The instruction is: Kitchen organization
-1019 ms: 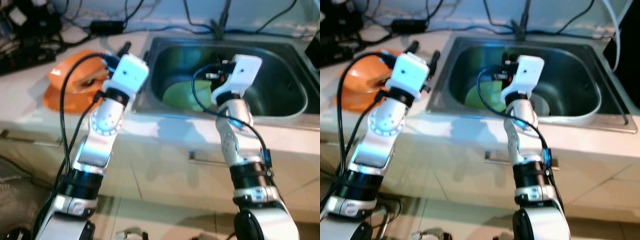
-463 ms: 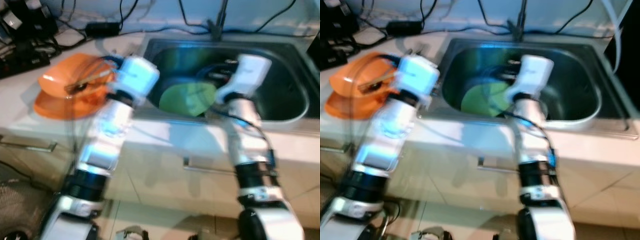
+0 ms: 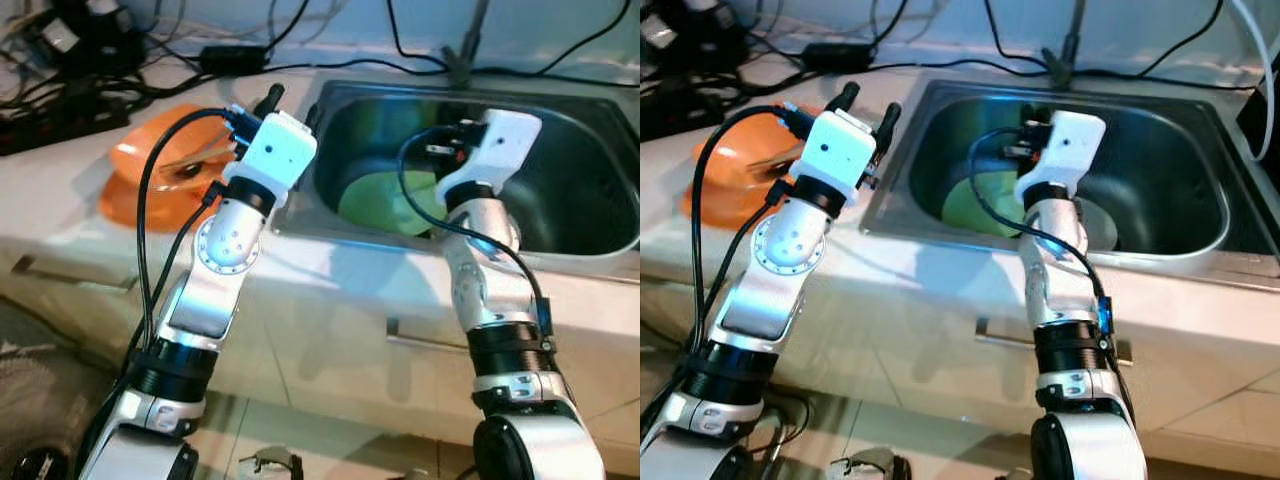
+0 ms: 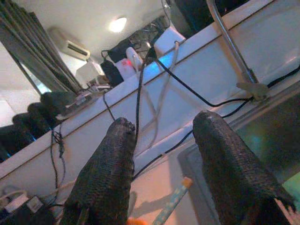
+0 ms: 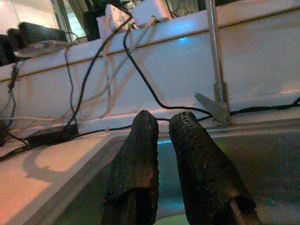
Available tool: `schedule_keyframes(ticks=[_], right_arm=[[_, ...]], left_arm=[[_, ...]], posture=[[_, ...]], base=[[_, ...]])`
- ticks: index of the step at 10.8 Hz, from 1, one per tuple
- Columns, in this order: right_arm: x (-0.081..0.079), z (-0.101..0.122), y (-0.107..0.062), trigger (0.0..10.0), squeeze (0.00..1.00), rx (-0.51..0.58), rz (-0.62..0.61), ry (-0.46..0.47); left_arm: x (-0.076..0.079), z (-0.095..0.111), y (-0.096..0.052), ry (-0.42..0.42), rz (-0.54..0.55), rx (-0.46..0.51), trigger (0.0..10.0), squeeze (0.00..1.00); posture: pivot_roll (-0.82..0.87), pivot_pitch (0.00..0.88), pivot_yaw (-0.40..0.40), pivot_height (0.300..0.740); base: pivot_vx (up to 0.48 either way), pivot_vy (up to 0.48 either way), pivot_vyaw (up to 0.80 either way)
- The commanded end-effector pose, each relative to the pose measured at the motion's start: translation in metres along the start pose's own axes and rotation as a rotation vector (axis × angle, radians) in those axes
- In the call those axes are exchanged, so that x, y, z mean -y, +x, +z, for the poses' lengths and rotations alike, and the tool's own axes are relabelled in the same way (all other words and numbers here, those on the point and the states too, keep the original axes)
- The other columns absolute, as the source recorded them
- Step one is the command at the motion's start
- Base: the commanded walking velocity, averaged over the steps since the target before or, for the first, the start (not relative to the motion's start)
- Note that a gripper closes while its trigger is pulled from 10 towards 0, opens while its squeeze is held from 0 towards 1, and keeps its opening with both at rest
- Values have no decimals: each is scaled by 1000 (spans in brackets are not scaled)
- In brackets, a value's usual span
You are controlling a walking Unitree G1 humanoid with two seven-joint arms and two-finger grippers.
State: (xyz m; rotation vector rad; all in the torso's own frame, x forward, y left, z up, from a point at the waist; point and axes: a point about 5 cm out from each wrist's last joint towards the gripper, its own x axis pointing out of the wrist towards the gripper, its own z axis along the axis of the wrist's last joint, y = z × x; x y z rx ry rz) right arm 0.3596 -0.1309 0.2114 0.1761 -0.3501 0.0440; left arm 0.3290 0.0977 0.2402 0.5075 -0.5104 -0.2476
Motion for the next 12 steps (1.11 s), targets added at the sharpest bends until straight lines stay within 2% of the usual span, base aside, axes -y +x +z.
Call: schedule_keyframes(ticks=[1,3,5,6,7,9,12], right_arm=[[-3,3,2,10000,0,14,5,2],[-3,3,2,10000,0,11,3,0],[-3,2,3,10000,0,7,2,0],[-3,2,3,10000,0,6,3,0],[-4,2,4,10000,0,4,5,0],[-2,4,4,10000,0,10,-1,-3],[1,4,4,10000,0,10,-11,-6]], left_arm=[[2,1,5,25,-17,-7,10000,0],[-1,-1,13,74,-25,-29,10000,0],[-2,-2,29,256,-84,-84,10000,0],[-1,-4,32,273,-104,-113,10000,0],[4,-11,43,341,-143,-162,10000,0],[11,-14,55,389,-205,-229,10000,0],[21,-8,66,414,-239,-242,10000,0]], posture=[[111,42,43,740],[113,47,42,740],[114,52,40,740],[114,52,40,740],[110,51,40,740],[101,57,43,740],[101,65,43,740]], base=[[0,0,0],[0,0,0],[0,0,0],[0,0,0],[0,0,0],[0,0,0],[0,0,0]])
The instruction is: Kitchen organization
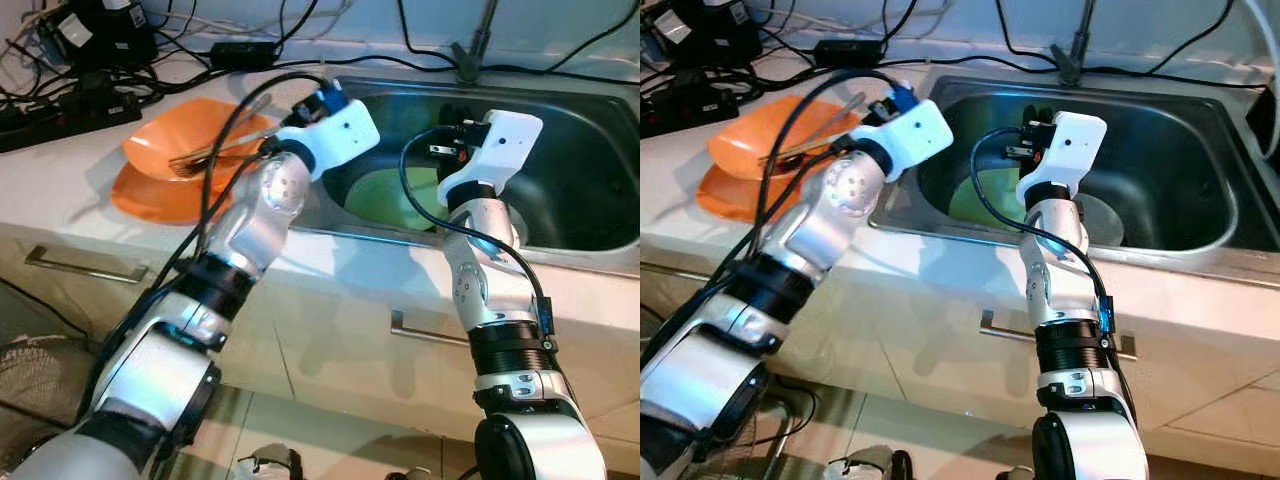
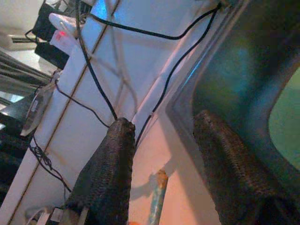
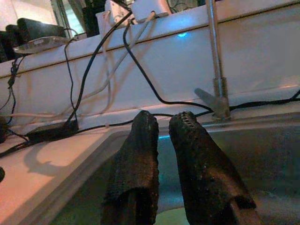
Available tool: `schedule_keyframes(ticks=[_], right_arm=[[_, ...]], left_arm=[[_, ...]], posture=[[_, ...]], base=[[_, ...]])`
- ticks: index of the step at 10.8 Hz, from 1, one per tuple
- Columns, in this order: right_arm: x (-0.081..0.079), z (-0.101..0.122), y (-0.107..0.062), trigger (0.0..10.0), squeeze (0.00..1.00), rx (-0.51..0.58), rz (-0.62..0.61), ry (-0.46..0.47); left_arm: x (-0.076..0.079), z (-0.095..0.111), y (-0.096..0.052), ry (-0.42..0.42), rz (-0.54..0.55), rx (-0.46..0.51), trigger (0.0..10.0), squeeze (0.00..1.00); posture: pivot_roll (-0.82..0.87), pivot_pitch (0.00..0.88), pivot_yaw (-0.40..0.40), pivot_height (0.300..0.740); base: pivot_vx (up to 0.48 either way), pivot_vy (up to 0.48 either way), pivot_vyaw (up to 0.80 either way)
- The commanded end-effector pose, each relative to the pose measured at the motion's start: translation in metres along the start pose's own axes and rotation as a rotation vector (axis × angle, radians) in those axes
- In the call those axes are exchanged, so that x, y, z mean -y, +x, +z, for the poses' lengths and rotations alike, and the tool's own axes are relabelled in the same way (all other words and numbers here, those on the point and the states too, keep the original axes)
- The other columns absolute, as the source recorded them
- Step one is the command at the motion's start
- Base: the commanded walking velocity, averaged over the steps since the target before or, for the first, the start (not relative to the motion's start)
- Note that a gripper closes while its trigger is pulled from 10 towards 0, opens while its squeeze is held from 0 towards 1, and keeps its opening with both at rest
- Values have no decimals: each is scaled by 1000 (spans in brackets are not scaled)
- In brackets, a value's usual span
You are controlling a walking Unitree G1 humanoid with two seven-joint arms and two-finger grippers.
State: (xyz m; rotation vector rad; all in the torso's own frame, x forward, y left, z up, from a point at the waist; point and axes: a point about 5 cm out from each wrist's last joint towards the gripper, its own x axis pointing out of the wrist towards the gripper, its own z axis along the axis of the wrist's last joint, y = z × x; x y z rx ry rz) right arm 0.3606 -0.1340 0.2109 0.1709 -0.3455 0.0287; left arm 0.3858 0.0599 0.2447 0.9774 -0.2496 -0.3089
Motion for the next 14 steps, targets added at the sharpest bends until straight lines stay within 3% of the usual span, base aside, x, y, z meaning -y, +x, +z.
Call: schedule_keyframes(ticks=[1,5,11,14], right_arm=[[-3,4,4,10000,0,13,4,2],[-3,3,4,10000,0,9,6,4],[-8,1,1,10000,0,11,17,12],[-7,5,3,10000,0,27,12,14]], left_arm=[[-5,2,2,14,4,-6,10000,0],[-17,-9,8,60,40,-110,10000,0],[-7,-37,4,43,2,-208,10000,0],[-6,-24,6,9,-16,-125,10000,0]], posture=[[102,67,43,740],[107,82,40,740],[102,32,54,740],[101,47,50,740]], base=[[0,0,0],[0,0,0],[0,0,0],[0,0,0]])
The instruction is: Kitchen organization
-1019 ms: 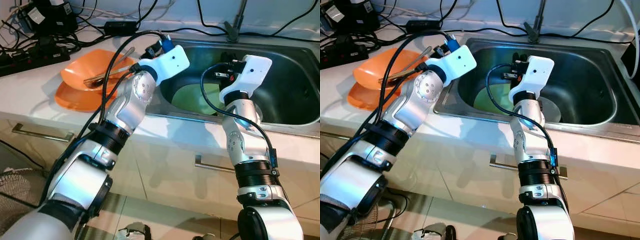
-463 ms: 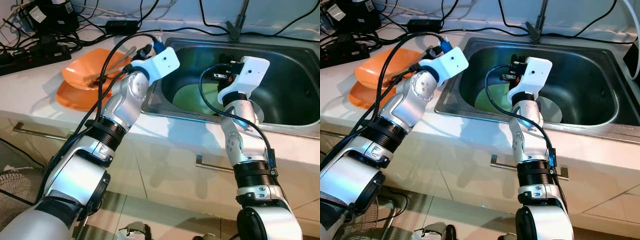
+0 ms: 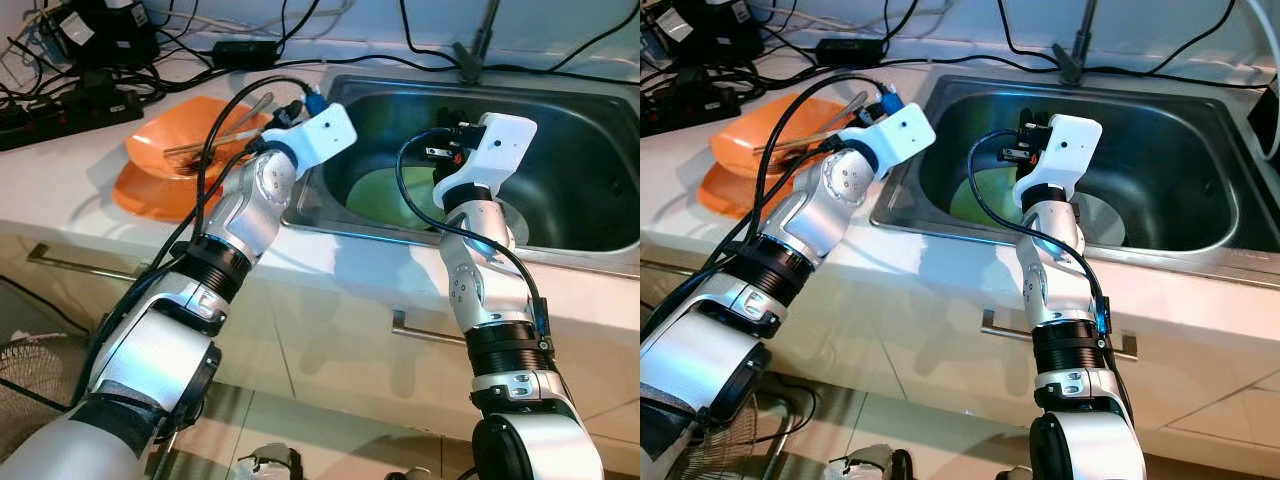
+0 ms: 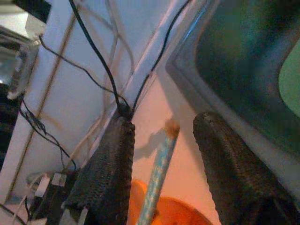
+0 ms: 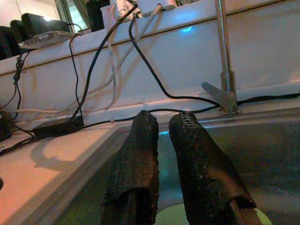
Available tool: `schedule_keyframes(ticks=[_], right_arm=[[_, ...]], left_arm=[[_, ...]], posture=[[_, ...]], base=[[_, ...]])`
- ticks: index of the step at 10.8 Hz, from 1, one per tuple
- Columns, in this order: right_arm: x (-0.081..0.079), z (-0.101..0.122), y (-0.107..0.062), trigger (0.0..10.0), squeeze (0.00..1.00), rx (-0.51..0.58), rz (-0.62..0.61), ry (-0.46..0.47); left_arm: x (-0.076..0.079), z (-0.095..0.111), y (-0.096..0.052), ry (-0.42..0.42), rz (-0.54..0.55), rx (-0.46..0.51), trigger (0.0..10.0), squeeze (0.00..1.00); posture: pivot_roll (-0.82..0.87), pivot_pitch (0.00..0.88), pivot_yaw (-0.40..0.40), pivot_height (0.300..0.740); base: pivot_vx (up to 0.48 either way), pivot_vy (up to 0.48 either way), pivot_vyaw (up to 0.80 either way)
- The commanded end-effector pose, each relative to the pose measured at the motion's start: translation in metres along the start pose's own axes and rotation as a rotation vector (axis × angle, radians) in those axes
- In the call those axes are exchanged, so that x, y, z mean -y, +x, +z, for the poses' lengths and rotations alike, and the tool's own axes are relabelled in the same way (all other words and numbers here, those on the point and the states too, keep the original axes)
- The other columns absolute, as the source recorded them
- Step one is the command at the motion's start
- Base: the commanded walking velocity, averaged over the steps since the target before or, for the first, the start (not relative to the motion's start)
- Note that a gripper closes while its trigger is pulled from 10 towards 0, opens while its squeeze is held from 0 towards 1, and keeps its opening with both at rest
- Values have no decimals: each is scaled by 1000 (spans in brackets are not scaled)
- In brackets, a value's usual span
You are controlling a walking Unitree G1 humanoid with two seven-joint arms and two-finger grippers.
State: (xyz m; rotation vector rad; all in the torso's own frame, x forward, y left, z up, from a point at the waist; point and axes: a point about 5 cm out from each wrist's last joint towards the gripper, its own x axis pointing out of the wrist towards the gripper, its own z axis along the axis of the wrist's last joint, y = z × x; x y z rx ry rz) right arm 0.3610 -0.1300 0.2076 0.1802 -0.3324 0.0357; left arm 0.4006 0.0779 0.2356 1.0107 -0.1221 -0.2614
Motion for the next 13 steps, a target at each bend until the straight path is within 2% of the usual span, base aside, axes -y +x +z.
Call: schedule_keyframes(ticks=[1,2,3,9,11,12,13], right_arm=[[-3,8,3,10000,0,37,6,3],[-4,8,3,10000,0,34,7,3],[-4,7,3,10000,0,32,7,4],[-2,6,3,10000,0,26,4,-1],[-1,7,3,10000,0,29,-1,-3],[-1,8,3,10000,0,30,-2,-3],[-1,8,4,10000,0,30,-2,-4]], left_arm=[[-2,3,-1,-3,7,24,10000,718],[1,1,0,11,-2,8,10000,1000],[2,-1,1,28,-9,-3,10000,0],[-2,-9,9,84,5,-62,10000,0],[-5,-9,11,79,28,-65,10000,0],[-6,-9,12,76,31,-62,0,0],[-6,-9,12,76,34,-60,0,0]], posture=[[103,50,50,740],[101,52,50,740],[102,55,49,740],[94,55,46,740],[88,57,47,740],[88,59,46,740],[91,61,45,740]], base=[[0,0,0],[0,0,0],[0,0,0],[0,0,0],[0,0,0],[0,0,0],[0,0,0]])
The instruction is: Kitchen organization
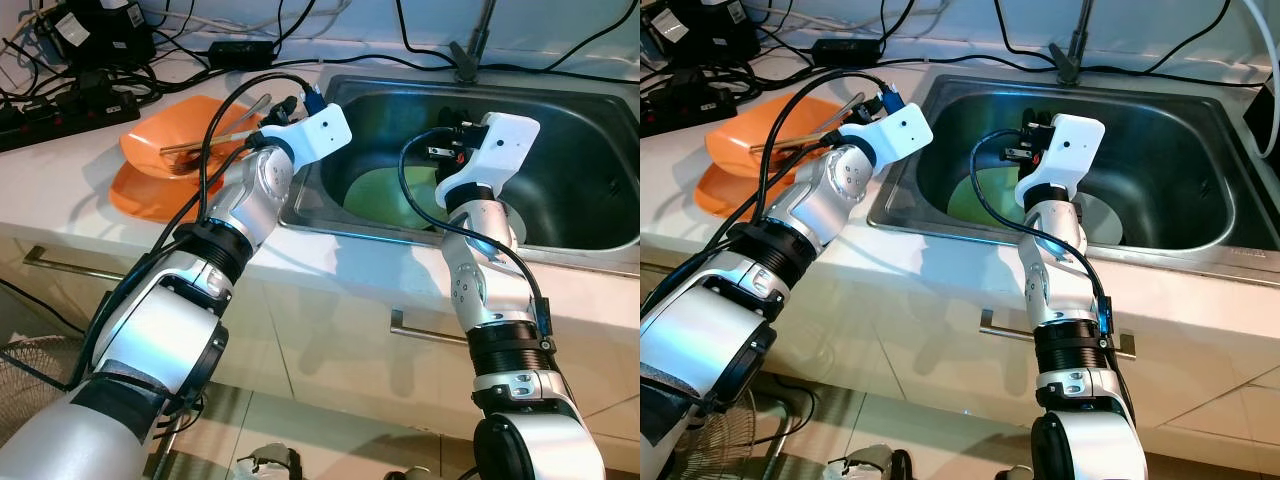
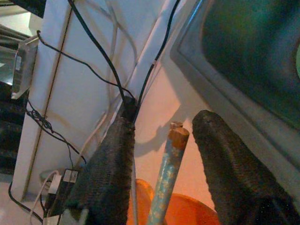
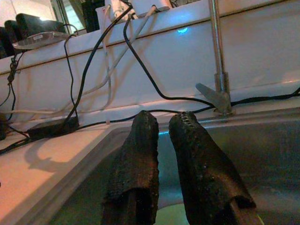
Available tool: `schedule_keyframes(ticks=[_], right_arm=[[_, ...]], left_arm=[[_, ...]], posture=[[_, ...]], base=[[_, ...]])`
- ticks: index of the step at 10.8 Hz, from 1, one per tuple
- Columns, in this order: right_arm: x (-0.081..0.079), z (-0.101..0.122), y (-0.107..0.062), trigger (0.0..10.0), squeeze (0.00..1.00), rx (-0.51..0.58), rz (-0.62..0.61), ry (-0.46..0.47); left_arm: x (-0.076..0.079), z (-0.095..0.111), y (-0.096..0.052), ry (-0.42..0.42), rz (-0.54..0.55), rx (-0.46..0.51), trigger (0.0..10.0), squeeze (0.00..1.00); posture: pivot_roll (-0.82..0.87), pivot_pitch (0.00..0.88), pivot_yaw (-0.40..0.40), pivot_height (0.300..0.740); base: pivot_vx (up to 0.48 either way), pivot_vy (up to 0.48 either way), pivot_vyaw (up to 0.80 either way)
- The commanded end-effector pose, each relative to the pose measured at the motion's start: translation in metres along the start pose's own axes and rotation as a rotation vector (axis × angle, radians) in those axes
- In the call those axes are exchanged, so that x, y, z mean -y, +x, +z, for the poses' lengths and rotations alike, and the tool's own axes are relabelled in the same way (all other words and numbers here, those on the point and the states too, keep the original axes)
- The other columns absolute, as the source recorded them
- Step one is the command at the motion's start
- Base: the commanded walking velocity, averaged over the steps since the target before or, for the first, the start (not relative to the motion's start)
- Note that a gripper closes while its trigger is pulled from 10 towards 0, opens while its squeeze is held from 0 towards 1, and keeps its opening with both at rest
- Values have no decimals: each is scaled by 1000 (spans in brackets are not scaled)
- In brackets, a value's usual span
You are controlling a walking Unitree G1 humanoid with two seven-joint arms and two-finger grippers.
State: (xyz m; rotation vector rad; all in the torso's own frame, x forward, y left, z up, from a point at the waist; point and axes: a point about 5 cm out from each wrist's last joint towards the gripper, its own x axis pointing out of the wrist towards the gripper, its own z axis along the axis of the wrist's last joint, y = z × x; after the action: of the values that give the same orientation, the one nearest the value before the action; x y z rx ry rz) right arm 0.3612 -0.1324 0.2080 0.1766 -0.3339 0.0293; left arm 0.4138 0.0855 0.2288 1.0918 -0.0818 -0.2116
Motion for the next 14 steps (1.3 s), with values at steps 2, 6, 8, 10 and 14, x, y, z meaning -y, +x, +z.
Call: schedule_keyframes(ticks=[2,6,8,10,14], right_arm=[[-3,7,4,10000,0,28,3,1],[-7,5,3,10000,0,26,14,8],[-9,5,4,10000,0,28,20,10],[-6,5,4,10000,0,25,13,6],[-7,4,5,10000,0,20,18,4]], left_arm=[[-8,2,2,-3,30,2,0,0],[-8,4,2,-7,39,16,0,0],[-23,16,1,-30,92,61,0,0],[-44,26,-2,-22,172,106,0,0],[-82,49,-18,15,404,325,7294,0]], posture=[[92,61,45,740],[99,19,47,740],[101,27,44,740],[100,34,43,740],[107,42,39,740]], base=[[0,0,0],[0,0,0],[0,0,0],[0,0,0],[0,0,0]])
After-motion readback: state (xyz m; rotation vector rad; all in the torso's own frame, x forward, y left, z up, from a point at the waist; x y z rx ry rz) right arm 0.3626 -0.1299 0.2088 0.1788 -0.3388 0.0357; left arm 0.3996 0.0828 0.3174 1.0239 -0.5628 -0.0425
